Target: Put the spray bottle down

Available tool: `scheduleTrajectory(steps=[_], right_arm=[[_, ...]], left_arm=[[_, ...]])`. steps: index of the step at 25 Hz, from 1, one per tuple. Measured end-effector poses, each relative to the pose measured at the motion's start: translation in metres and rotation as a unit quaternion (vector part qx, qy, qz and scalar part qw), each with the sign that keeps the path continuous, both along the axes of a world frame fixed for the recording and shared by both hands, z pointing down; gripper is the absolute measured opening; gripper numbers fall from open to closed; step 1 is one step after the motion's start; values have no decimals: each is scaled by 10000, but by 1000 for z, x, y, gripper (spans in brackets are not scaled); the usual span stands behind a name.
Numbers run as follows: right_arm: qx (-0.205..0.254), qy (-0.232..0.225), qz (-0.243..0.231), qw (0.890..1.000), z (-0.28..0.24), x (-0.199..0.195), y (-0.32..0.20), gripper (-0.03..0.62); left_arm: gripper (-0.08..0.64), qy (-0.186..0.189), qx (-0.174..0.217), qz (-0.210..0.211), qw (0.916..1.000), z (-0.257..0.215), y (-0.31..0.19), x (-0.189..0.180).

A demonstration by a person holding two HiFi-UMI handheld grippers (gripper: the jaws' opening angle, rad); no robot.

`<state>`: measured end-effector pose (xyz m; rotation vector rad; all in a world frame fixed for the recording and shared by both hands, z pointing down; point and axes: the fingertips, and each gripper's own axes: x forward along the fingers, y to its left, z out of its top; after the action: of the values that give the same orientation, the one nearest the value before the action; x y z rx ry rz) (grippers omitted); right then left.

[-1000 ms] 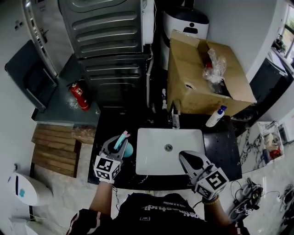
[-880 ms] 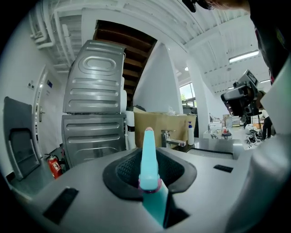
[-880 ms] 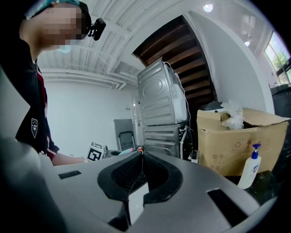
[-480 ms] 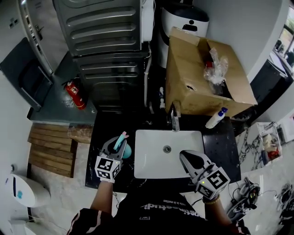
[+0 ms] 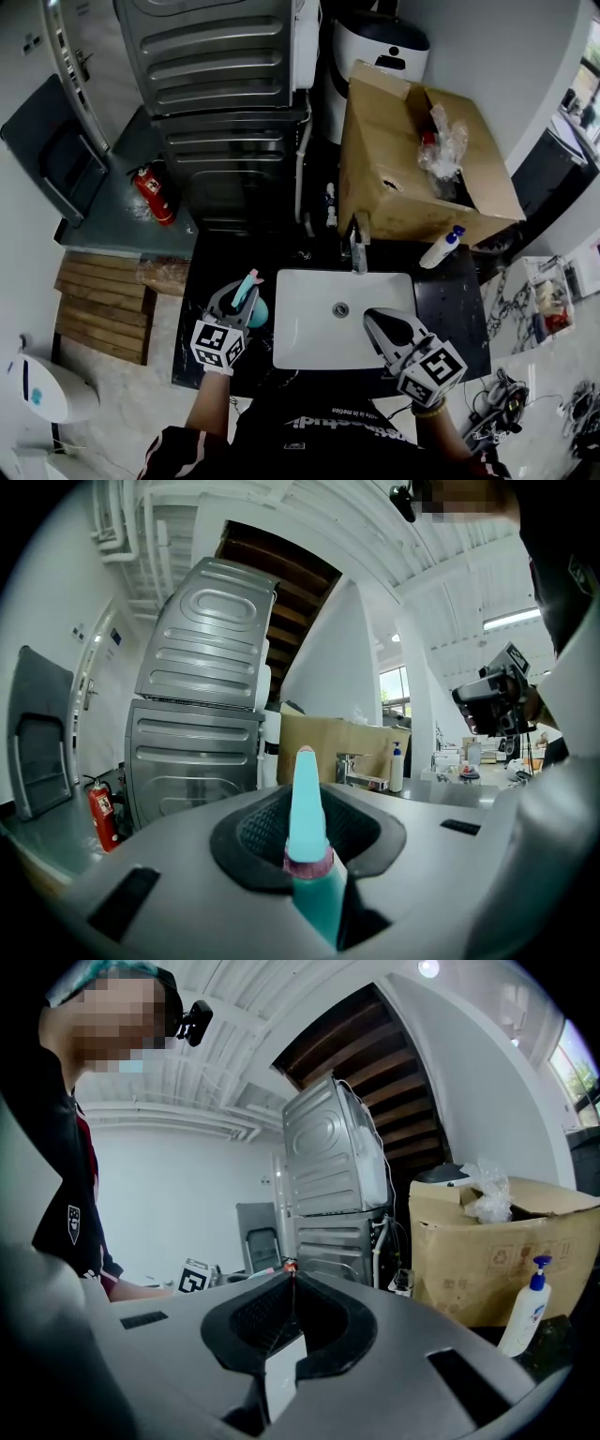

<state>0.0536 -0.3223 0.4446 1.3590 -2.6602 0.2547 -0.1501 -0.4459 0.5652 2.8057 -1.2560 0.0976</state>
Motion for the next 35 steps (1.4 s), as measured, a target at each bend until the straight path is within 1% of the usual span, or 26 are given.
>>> scheduleTrajectory(steps=[2, 3, 4, 5, 7, 10, 13, 15, 17, 18, 19, 20, 21, 22, 23, 24, 26, 28, 32, 35], right_arm=[[-3, 30, 1, 10000, -2, 0, -1, 40], [9, 41, -2, 10000, -3, -1, -2, 40], [24, 48, -5, 10000, -5, -1, -4, 40], [39, 53, -6, 10000, -6, -2, -5, 40], [59, 56, 1, 10000, -6, -2, -7, 40], [71, 48, -5, 10000, -5, -3, -8, 40], [57, 54, -20, 10000, -4, -4, -9, 40], [68, 50, -1, 10000, -5, -3, -9, 40], [85, 56, 39, 9999, -6, -1, -10, 40], [98, 62, 57, 9999, -7, 0, -10, 40], [119, 64, 69, 9999, -9, 1, -10, 40], [142, 56, 78, 9999, -11, 1, -11, 40], [168, 35, 87, 9998, -14, 1, -12, 40], [199, 2, 104, 9997, -16, 1, -12, 40], [237, -35, 132, 9996, -18, 2, -12, 40], [273, -72, 170, 9995, -19, 3, -12, 40], [317, -152, 256, 9991, -21, 6, -12, 40], [316, -233, 335, 9987, -21, 7, -10, 40], [318, -256, 485, 9980, -16, 9, -8, 40], [350, -283, 543, 9975, -18, 10, -6, 40]], left_arm=[[92, -10, -10, 56, 10000, -1, 0, 1], [104, -16, -2, 93, 10000, -2, 0, 1], [143, -35, 17, 135, 9999, -3, 1, 2], [166, -68, 45, 186, 9998, -4, 1, 3], [185, -137, 123, 283, 9994, -8, 2, 6], [202, -179, 284, 287, 9990, -17, 5, 5], [237, -202, 586, 162, 9979, -39, 6, -4], [242, -199, 857, 84, 9961, -61, 6, -11], [242, -115, 1151, 17, 9933, -90, 9, -16], [242, 9, 1267, -8, 9919, -106, 12, -17], [232, 220, 1340, 5, 9907, -121, 16, -18], [165, 503, 1363, 72, 9894, -137, 21, -18], [56, 791, 1346, 192, 9875, -150, 26, -16], [16, 1001, 1310, 350, 9857, -161, 32, -11], [15, 1072, 1281, 515, 9846, -169, 37, -2], [15, 1008, 1285, 668, 9843, -173, 41, 10], [14, 718, 1377, 965, 9831, -178, 51, 34], [14, 589, 1405, 1278, 9800, -179, 60, 55], [14, 762, 1186, 1761, 9742, -178, 76, 85], [14, 676, 1162, 1960, 9713, -173, 84, 99]])
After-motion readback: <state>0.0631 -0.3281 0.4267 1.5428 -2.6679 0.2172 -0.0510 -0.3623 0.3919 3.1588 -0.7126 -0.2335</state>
